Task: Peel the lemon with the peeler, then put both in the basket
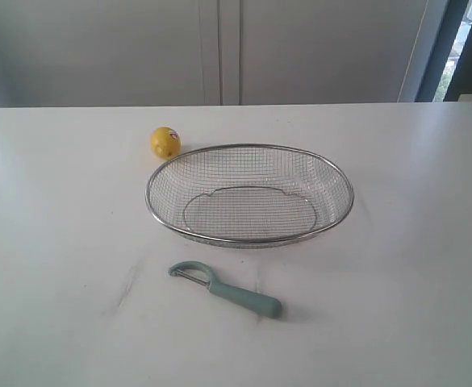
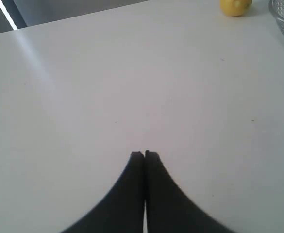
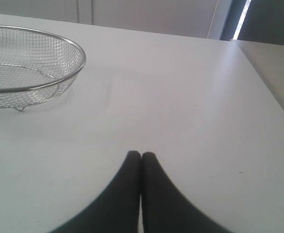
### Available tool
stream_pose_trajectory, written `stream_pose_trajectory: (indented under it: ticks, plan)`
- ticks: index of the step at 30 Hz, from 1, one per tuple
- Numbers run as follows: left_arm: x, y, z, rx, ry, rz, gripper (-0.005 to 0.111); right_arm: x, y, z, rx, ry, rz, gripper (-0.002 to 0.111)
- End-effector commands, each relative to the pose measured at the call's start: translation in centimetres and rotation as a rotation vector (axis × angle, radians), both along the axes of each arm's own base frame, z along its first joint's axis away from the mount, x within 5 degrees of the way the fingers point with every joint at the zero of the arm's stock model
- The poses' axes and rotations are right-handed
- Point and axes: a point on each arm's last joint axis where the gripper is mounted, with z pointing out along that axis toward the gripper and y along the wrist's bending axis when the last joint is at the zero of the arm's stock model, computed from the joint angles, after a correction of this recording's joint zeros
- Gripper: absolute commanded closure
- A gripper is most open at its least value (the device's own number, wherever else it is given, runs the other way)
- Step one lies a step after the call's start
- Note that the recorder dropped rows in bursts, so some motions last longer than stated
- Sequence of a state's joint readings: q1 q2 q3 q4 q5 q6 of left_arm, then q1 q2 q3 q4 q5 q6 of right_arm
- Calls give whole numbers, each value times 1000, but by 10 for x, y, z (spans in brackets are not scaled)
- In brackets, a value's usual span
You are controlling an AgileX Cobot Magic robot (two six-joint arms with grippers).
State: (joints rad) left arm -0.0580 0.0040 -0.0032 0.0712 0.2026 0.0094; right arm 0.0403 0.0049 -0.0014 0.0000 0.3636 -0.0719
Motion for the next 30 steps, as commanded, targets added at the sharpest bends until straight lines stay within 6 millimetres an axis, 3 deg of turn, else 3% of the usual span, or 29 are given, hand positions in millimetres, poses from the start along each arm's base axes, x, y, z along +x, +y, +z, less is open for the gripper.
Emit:
stream_pose_trajectory:
  ticks: [1,30]
  plan:
    - [0,0,-1,-7,1,2,107,0,0,1,-6,-14,4,108]
    - [0,0,-1,-7,-1,2,107,0,0,2,-7,-34,5,108]
